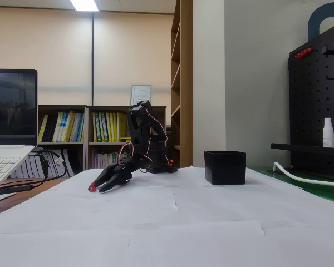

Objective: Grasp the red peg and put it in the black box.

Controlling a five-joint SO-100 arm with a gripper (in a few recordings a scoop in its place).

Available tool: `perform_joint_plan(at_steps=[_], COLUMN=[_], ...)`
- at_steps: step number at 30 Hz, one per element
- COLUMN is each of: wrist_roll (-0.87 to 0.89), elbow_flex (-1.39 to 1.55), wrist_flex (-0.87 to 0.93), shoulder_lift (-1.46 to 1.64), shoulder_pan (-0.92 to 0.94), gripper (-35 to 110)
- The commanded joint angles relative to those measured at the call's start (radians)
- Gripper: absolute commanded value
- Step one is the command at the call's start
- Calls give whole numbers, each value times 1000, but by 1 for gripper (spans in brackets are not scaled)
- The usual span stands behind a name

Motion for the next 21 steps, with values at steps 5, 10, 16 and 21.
perform_joint_plan(at_steps=[5,10,16,21], wrist_roll=[-34,-44,-60,-66], elbow_flex=[-9,-29,-41,-43], wrist_flex=[-5,-21,-35,-35], shoulder_lift=[14,15,20,20], shoulder_pan=[28,35,38,41], gripper=[15,15,14,7])
